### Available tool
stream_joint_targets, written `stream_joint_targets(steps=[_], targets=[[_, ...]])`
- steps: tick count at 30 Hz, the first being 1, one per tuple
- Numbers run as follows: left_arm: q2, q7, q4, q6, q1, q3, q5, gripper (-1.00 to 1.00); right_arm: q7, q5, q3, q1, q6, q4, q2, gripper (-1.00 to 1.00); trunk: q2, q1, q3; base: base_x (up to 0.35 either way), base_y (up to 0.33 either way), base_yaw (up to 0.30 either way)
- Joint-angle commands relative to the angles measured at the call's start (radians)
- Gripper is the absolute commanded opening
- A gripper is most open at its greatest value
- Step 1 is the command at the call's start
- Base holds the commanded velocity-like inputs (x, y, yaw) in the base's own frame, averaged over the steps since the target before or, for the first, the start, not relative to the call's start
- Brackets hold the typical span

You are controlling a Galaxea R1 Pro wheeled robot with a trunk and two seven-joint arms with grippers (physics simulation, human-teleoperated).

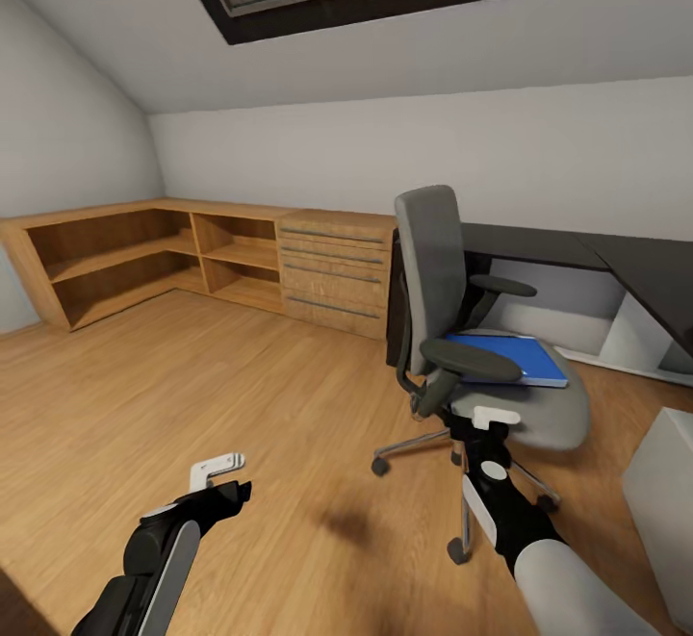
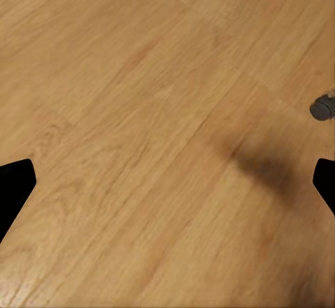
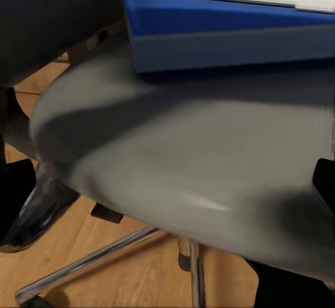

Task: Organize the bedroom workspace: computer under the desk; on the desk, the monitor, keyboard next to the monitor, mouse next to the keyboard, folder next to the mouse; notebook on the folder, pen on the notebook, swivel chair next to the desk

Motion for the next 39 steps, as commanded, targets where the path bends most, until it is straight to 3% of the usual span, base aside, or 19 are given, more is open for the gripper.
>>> stream_joint_targets(steps=[1,8,21,26,29,34,39], targets=[[-0.001,0.009,0.000,0.003,-0.001,0.000,0.010,1.00,0.000,-0.002,-0.003,0.000,-0.004,0.001,0.000,1.00,0.000,0.000,-0.001,0.000,0.000,0.042],[-0.001,0.009,0.005,0.003,-0.001,0.000,0.010,1.00,0.000,-0.001,-0.003,0.000,-0.004,0.002,0.000,1.00,0.000,0.000,0.000,0.000,0.000,-0.021],[-0.003,0.010,0.029,-0.002,-0.001,-0.005,0.009,1.00,0.000,-0.001,-0.004,0.000,-0.004,0.000,-0.006,1.00,0.000,0.000,0.012,0.000,0.000,-0.219],[-0.003,0.010,0.029,-0.052,-0.001,-0.005,0.010,1.00,-0.001,-0.002,-0.008,0.001,-0.004,0.001,-0.008,1.00,0.000,0.000,0.017,0.000,0.000,-0.245],[-0.002,0.010,0.030,-0.104,-0.001,-0.005,0.010,1.00,-0.001,-0.005,-0.034,0.002,-0.010,0.005,-0.017,1.00,0.000,0.000,0.020,0.000,0.000,-0.249],[-0.002,0.010,0.031,-0.149,0.000,-0.005,0.009,1.00,0.005,-0.027,-0.130,0.003,-0.019,0.017,-0.031,1.00,0.000,0.000,0.024,0.000,0.000,-0.252],[0.000,0.009,0.031,-0.154,0.001,-0.004,0.010,1.00,0.007,-0.053,-0.163,0.003,-0.020,0.019,-0.033,1.00,0.000,0.000,0.028,0.000,0.000,-0.257]])
